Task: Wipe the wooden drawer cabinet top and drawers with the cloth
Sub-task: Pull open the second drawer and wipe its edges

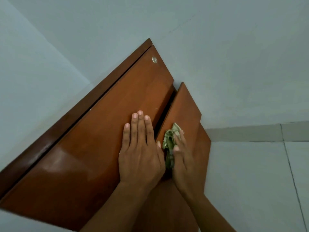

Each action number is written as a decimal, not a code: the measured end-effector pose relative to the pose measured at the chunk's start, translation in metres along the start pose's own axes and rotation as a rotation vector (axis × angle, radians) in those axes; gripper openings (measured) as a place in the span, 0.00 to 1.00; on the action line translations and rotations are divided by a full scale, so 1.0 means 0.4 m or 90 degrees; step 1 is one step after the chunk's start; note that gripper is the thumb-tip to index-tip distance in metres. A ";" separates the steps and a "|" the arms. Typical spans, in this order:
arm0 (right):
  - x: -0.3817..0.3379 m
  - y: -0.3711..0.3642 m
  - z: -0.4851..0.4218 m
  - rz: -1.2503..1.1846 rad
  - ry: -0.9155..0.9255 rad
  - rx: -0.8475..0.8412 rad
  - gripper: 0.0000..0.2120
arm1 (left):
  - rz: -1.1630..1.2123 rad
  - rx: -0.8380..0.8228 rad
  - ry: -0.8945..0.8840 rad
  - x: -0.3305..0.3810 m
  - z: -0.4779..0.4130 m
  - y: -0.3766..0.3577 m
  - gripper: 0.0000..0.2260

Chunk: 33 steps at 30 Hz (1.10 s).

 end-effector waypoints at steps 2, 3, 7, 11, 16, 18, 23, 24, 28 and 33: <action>0.024 -0.027 -0.004 0.121 0.074 -0.037 0.26 | -0.035 -0.040 -0.066 0.014 0.013 -0.026 0.30; 0.035 -0.034 -0.013 0.153 0.095 -0.046 0.26 | -0.045 -0.062 -0.087 0.016 0.016 -0.037 0.30; 0.031 -0.051 -0.027 0.221 0.161 -0.012 0.23 | -0.135 -0.176 -0.092 -0.004 -0.003 -0.046 0.32; 0.051 -0.097 -0.032 0.207 0.162 0.023 0.25 | -0.256 -0.247 -0.115 -0.037 -0.056 -0.025 0.33; 0.072 -0.066 -0.194 0.109 0.028 0.055 0.26 | -0.294 -0.258 -0.162 -0.042 -0.073 -0.028 0.31; 0.065 -0.029 -0.245 0.076 -0.042 0.086 0.24 | -0.282 -0.248 -0.165 -0.036 -0.073 -0.026 0.30; 0.027 -0.011 -0.117 0.015 -0.031 0.154 0.22 | -0.251 -0.257 -0.169 -0.038 -0.089 -0.030 0.28; 0.003 -0.031 -0.056 0.021 0.025 0.156 0.22 | -0.252 -0.253 -0.168 -0.043 -0.100 -0.024 0.30; -0.105 -0.149 0.127 0.109 0.287 0.116 0.29 | -0.294 -0.244 -0.165 -0.084 -0.175 0.023 0.32; -0.119 -0.171 -0.004 0.135 0.291 -0.037 0.26 | -0.334 -0.256 -0.175 -0.095 -0.225 0.028 0.32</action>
Point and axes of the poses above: each hand's wrist, its own z-axis away from the middle knuckle, its own y-axis out of the back of the hand, x = y × z, the point moved 10 cm from there along -z, towards the middle knuckle, and after that the axes turned 11 degrees about -y, right-handed, at the moved point
